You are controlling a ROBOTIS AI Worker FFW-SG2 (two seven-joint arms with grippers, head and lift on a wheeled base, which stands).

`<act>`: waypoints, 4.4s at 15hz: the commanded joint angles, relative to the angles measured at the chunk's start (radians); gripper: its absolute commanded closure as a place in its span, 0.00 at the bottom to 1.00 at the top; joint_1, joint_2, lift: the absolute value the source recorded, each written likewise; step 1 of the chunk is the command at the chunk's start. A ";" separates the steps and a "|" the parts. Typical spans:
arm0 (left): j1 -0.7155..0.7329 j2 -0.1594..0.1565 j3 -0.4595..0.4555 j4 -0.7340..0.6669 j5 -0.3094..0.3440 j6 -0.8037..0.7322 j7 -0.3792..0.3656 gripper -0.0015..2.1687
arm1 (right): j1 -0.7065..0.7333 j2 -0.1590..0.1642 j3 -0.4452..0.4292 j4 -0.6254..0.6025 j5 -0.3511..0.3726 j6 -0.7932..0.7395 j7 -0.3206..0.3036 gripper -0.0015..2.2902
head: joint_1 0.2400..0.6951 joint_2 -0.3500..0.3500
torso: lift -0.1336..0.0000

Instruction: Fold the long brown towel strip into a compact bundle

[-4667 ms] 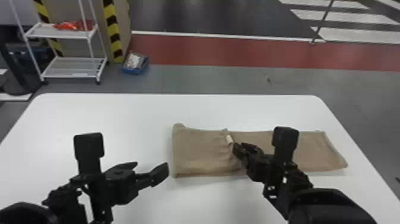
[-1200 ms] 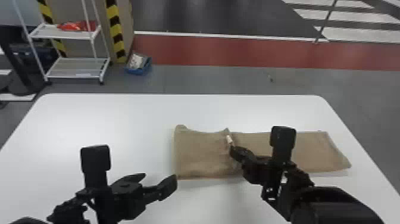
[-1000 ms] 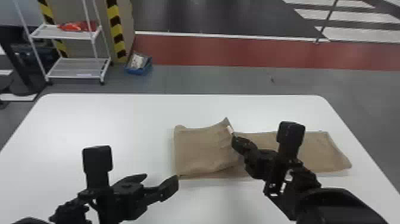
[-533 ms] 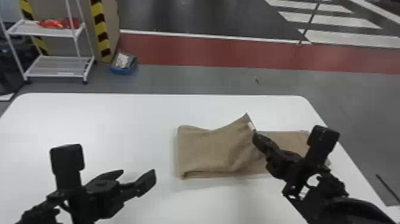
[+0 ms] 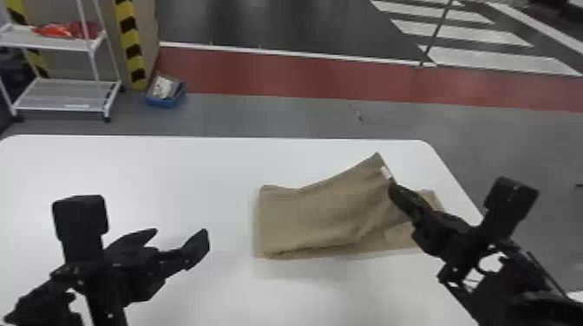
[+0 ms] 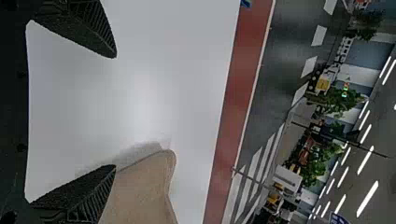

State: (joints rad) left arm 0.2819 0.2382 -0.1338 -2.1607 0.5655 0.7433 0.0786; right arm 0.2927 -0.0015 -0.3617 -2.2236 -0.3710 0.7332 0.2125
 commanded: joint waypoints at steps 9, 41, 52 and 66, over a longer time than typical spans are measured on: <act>-0.006 0.001 -0.003 0.030 -0.015 -0.014 -0.003 0.02 | -0.093 -0.011 -0.118 0.239 -0.020 -0.037 0.096 0.49 | 1.00 0.09 | 0.07; -0.049 -0.014 -0.015 0.127 -0.007 -0.017 -0.010 0.02 | -0.248 -0.176 -0.244 0.463 -0.034 -0.022 0.145 0.49 | 1.00 0.00 | 0.07; -0.036 -0.013 -0.012 0.122 -0.012 -0.014 -0.014 0.02 | -0.234 -0.179 -0.264 0.447 -0.005 -0.056 0.143 0.40 | 1.00 0.00 | 0.07; -0.059 -0.019 -0.194 0.075 -0.075 -0.112 0.040 0.02 | 0.019 0.002 -0.410 0.289 -0.128 -0.228 0.381 0.04 | 1.00 0.00 | 0.07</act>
State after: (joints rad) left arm 0.2348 0.2221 -0.2682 -2.0876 0.5292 0.6584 0.1109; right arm 0.2717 -0.0190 -0.7469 -1.8880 -0.4672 0.4912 0.5802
